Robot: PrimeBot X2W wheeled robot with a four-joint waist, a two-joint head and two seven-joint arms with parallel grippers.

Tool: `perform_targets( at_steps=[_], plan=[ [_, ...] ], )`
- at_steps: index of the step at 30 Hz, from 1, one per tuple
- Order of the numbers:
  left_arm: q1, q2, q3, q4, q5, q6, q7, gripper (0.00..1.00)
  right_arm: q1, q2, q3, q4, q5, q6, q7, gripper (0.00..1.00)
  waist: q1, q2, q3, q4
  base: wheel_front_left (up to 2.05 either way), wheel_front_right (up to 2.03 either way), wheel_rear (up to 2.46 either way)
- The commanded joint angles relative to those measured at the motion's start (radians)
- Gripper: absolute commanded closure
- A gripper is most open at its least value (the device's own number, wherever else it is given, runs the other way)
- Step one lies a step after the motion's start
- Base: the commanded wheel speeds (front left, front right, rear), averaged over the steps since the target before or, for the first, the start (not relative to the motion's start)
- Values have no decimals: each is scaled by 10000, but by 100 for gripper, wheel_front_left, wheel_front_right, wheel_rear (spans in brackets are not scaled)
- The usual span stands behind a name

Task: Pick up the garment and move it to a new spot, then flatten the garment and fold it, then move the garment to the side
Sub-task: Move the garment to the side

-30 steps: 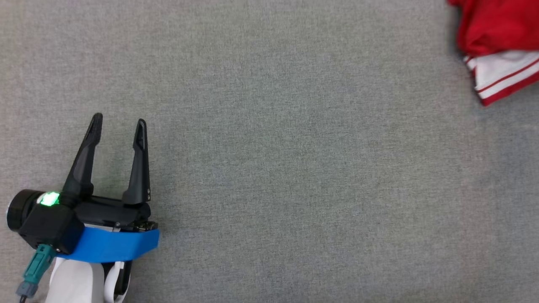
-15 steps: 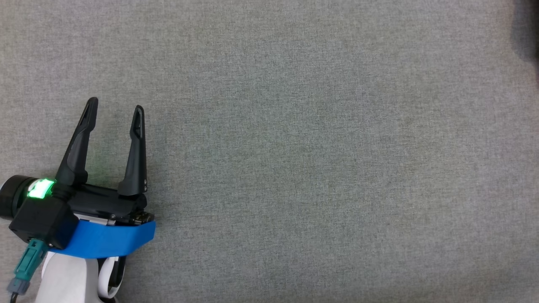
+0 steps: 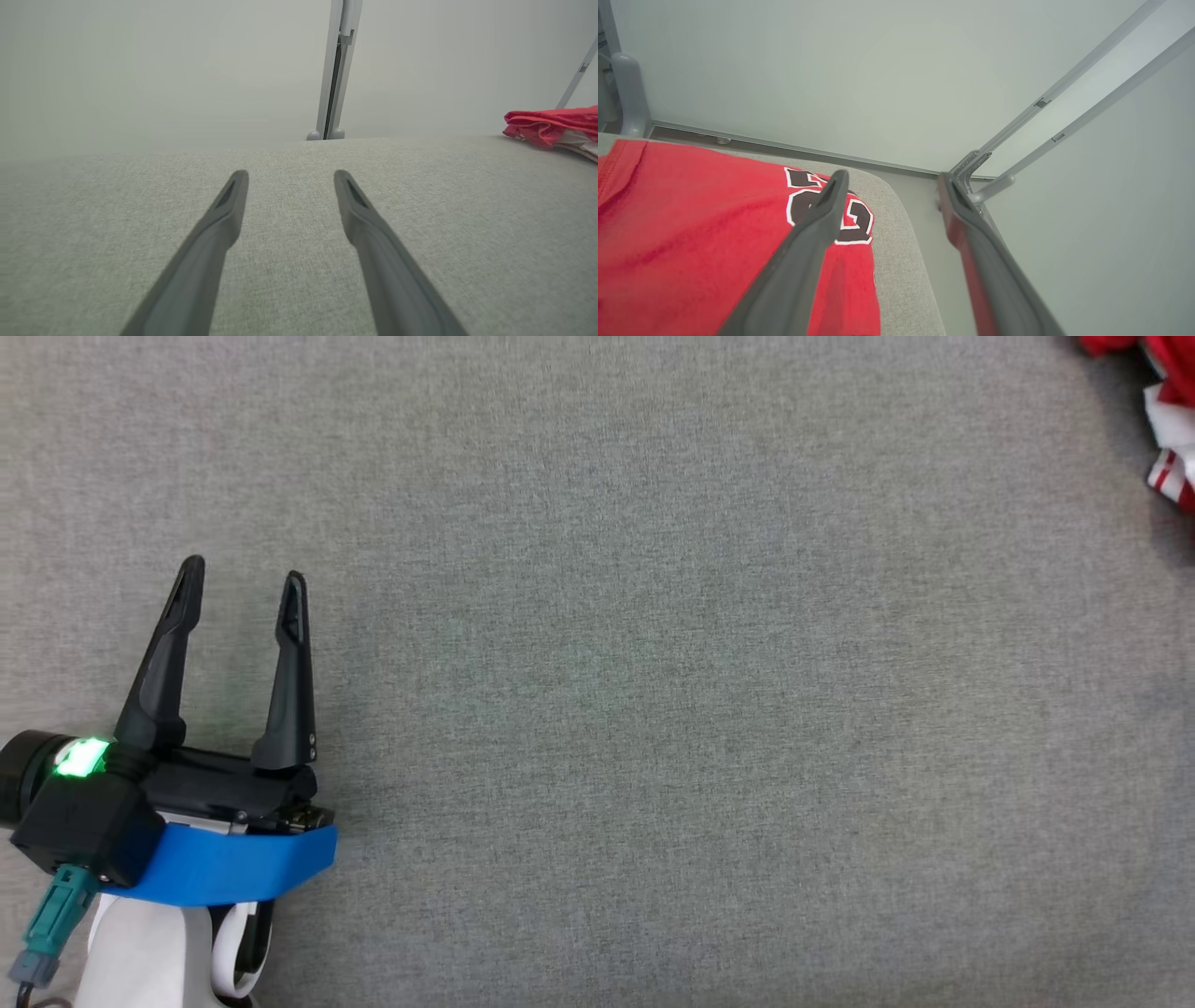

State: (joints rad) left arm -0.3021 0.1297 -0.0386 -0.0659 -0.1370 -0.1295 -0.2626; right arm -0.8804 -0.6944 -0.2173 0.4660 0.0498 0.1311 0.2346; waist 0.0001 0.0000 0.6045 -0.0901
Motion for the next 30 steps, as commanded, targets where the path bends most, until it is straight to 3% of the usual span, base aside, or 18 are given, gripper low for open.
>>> perform_targets(
  at_steps=[1, 7, 14, 23, 30],
  plan=[
    [99, -23, 78, 49, -8, -11, -27, 0, 359, 333, -143, -278, -307, -7, 128, 0, -1, 0, -254, 27, 0, 0, 0],
    [484, -175, 289, 207, -37, 22, -27, 0, 1122, 1667, -257, -1925, -1118, -5, -140, 0, -1, 0, -1092, 21, 0, 0, 0],
    [1106, -376, 541, 400, -61, 100, -27, 0, 2141, 2809, 1043, -3076, -1055, -7, -1223, 0, -1, 0, -2305, 67, 0, 0, 0],
    [2013, -582, 702, 702, -78, 146, -27, 0, 3662, 3855, 2447, -2555, 116, -5, -3158, 0, -1, 0, -3864, 231, 0, 0, 0],
    [2402, -657, 715, 844, -102, 181, -27, 0, 4839, 4608, 2681, -2388, 97, -6, -3747, 0, -1, 0, -4434, 330, 0, 0, 0]
  ],
)
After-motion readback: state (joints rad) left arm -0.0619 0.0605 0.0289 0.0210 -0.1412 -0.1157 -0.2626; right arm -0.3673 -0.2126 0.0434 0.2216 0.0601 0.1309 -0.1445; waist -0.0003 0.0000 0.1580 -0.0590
